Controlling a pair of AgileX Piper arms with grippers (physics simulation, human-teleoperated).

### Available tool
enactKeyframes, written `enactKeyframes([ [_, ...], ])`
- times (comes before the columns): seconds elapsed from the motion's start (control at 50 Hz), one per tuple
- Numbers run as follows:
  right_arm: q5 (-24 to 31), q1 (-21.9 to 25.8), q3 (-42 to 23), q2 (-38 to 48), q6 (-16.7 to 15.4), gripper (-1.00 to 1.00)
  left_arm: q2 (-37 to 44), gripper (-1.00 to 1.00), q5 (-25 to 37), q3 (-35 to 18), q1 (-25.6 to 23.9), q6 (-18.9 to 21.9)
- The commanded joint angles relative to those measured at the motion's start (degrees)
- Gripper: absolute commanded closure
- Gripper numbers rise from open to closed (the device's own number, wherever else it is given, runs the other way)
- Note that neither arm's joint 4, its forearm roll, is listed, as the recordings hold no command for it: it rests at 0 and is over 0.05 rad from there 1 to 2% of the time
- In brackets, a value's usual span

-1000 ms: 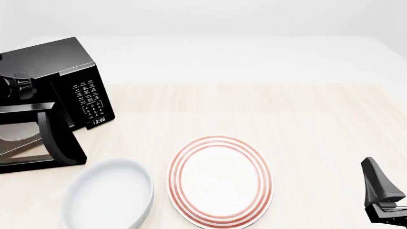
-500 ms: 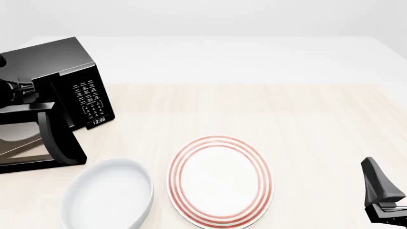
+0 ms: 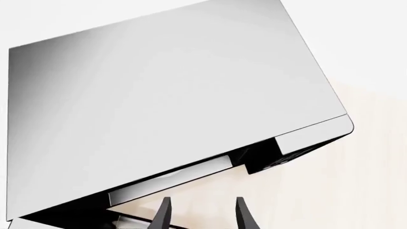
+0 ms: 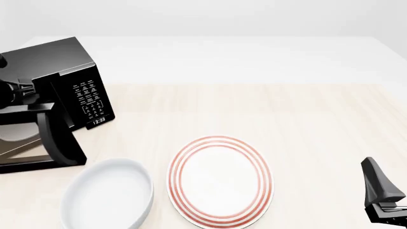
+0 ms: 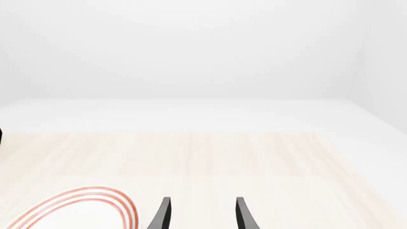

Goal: Open the microwave.

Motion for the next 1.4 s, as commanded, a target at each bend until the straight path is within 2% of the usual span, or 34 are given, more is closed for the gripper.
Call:
enactKeyframes([
  [0.02,0.00,0.00,0.00,0.01,0.00,-1.00,-0.65,-1.00,0.82,1.07,0.03,-0.32],
  [0.68,0.00,0.01,0.00,-0.01,0.01,-1.00,-6.84,-1.00,0.22,7.46,0.74,-1.26],
  [1.16,0.00,0.00,0.00,-0.01,0.00,-1.00,-11.89,-1.00,-1.68,12.32,2.59,-4.04],
  [1.4,0.00,-0.01,0.00,-0.01,0.00,-1.00,-12.72,-1.00,-0.77,11.97,3.26,-4.64],
])
